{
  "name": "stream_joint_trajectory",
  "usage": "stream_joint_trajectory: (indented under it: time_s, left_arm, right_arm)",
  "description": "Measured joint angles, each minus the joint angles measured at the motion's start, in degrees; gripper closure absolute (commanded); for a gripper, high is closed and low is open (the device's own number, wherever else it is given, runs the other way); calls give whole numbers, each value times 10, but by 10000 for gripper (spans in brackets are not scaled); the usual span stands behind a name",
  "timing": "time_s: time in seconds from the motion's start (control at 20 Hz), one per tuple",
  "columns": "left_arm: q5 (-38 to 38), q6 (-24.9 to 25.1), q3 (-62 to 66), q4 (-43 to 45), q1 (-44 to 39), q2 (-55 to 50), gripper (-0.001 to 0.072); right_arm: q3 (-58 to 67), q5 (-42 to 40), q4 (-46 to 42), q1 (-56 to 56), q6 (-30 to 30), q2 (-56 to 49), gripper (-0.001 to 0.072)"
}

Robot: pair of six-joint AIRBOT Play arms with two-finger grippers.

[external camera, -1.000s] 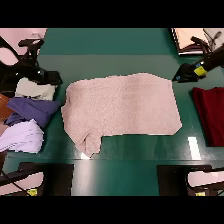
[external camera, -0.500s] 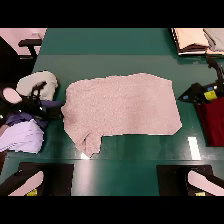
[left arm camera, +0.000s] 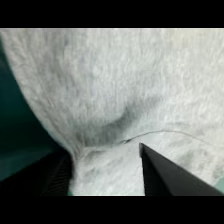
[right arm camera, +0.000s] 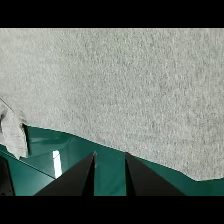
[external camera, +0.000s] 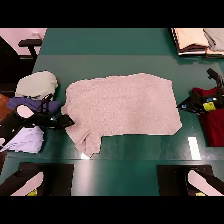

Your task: Fold the shirts.

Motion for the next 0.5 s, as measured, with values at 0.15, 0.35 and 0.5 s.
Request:
stream_joint_trajectory:
  time_s: [0.15,0.35,0.5]
  left_arm:
    - [-9,-2,16,5,-8,-1,684]
    - [-43,-2,68,0,-12,0,683]
    - [-57,-3,97,0,-12,1,684]
  right_arm:
    - [-8,4,-24,-27,0,2,449]
    - [-62,3,-59,-90,0,0,237]
    - [-126,-19,-68,-119,0,-21,267]
